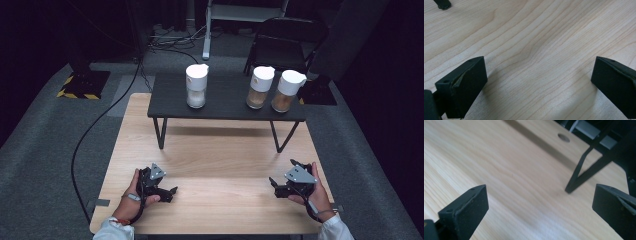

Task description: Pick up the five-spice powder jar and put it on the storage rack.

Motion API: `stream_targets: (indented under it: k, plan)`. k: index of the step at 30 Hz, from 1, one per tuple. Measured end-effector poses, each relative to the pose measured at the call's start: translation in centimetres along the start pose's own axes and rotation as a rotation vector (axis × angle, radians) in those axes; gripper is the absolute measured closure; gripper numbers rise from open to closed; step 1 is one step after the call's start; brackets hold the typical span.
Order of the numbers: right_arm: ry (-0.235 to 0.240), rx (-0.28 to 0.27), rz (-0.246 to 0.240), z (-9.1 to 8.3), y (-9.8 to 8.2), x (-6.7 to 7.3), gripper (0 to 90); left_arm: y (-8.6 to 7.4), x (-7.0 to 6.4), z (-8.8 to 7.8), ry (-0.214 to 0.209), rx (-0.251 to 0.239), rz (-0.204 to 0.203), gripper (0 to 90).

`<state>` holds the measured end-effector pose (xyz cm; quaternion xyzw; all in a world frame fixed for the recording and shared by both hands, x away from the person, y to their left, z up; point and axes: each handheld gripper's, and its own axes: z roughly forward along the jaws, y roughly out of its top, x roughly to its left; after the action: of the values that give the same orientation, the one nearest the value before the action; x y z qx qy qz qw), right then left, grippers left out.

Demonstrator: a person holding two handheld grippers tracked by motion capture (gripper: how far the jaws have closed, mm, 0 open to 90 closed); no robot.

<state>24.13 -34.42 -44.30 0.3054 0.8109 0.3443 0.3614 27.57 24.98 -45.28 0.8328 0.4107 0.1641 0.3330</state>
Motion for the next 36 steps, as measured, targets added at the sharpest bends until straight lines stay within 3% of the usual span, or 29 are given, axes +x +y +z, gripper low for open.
stream_targets:
  k: [16, 32, 36]
  plan:
    - [0.003, 0.112, 0.033, 0.2, -2.3, -0.9, 0.4, 0.0, 0.0, 0.0, -0.002, 0.001, -0.002, 0.1]
    - [0.062, 0.161, 0.231, 0.6, -3.6, -3.5, 0.3, 0.0, 0.0, 0.0, -0.002, 0.001, -0.002, 0.0]
    - [0.099, 0.187, 0.297, 0.8, -3.6, -4.6, 0.3, 0.0, 0.0, 0.0, -0.001, -0.001, -0.001, 0.0]
